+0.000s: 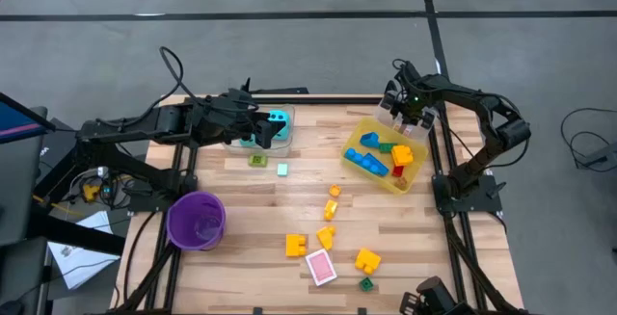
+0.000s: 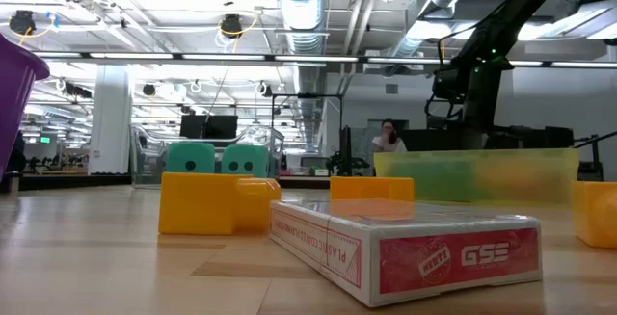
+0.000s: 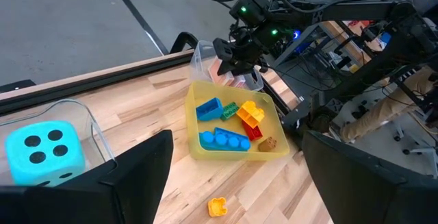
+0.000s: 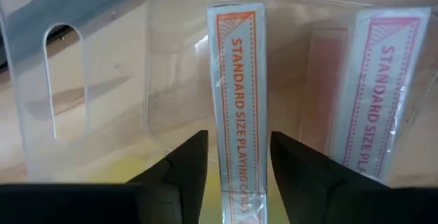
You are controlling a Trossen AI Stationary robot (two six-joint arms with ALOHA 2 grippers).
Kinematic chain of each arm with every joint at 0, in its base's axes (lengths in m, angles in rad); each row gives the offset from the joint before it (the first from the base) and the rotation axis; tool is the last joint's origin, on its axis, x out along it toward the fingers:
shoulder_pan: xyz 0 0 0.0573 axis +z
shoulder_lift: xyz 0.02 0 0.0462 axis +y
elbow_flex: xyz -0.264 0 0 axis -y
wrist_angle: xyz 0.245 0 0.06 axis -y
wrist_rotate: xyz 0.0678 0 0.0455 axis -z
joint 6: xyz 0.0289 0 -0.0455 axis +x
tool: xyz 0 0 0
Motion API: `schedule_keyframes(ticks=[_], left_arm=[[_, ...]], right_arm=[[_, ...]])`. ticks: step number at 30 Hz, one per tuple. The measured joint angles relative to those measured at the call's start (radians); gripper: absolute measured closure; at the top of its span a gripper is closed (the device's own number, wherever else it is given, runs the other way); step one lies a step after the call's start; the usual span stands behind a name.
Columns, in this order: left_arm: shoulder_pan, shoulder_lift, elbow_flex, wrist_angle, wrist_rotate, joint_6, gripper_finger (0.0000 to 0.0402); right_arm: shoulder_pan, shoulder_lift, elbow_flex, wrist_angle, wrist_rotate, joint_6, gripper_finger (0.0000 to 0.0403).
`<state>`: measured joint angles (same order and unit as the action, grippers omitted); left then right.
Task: Pick & Place Toys
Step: Put the orange deck of cards into the white bin
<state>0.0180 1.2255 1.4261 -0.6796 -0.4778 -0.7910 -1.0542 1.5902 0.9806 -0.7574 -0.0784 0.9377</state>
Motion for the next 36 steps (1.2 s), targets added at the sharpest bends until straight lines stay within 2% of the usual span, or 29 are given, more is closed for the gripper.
schedule_keyframes(ticks=[16,36], left_arm=[[0.000,0.000,0.000,0.000,0.000,-0.003,0.0082],[0.000,0.000,0.000,0.000,0.003,-0.003,0.0082]], right_arm=[[0.031,0.000,0.000,-0.005,0.020,0.145,0.0317],[0.040,-0.001,0.001,-0.013,0.026,0.126,0.0319]])
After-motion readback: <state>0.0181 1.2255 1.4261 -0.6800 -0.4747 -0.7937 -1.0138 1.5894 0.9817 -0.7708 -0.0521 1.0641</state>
